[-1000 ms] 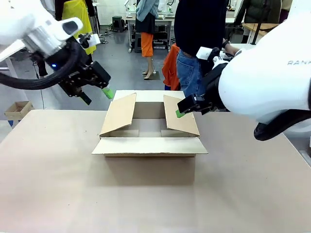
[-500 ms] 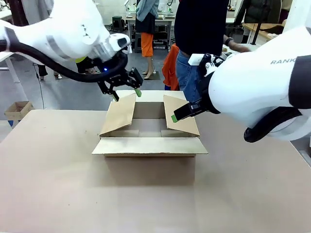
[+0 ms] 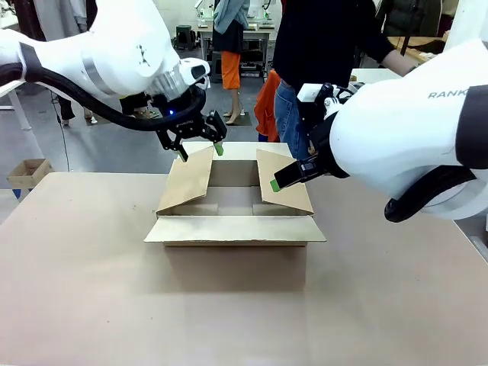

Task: Pack the gift set into the box.
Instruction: Place both hands on the side flaps of the Package Box and spread them outward.

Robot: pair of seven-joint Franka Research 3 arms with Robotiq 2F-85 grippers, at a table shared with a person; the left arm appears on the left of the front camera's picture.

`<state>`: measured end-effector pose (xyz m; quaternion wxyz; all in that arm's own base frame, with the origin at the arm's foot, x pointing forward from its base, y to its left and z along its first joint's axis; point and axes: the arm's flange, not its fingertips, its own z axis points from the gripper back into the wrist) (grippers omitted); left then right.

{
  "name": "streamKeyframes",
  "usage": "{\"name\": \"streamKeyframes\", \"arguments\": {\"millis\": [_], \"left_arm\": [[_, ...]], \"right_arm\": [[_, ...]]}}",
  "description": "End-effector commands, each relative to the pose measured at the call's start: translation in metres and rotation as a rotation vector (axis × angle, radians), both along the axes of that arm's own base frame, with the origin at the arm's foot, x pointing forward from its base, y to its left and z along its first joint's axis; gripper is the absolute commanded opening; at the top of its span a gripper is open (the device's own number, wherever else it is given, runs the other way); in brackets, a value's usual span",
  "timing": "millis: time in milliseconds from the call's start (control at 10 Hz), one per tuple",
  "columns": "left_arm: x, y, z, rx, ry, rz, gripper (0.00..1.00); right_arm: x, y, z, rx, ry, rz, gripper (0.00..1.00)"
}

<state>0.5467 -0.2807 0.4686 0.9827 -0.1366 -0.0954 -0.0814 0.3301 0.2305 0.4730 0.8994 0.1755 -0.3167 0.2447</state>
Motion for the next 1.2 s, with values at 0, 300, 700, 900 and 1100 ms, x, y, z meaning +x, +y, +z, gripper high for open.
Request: {"name": "streamKeyframes", "arguments": {"millis": [0, 300, 700, 900, 1100], "left_arm": [[0.016, -0.026, -0.012, 0.131, -0.052, 0.109, 1.00], [0.027, -0.050, -0.032, 0.339, -0.051, 0.202, 1.00], [0.029, -0.051, -0.046, 0.464, -0.054, 0.197, 1.00], [0.026, -0.042, -0.038, 0.482, -0.084, 0.214, 1.00], [0.016, -0.019, -0.027, 0.555, -0.132, 0.255, 1.00]], "right_arm": [[-0.001, -0.001, 0.005, 0.004, 0.016, -0.015, 1.00], [-0.001, -0.001, 0.005, 0.004, 0.016, -0.015, 1.00], [-0.001, -0.001, 0.005, 0.004, 0.016, -0.015, 1.00], [-0.001, -0.001, 0.005, 0.004, 0.016, -0.015, 1.00], [-0.001, -0.001, 0.005, 0.004, 0.016, -0.015, 1.00]]}}
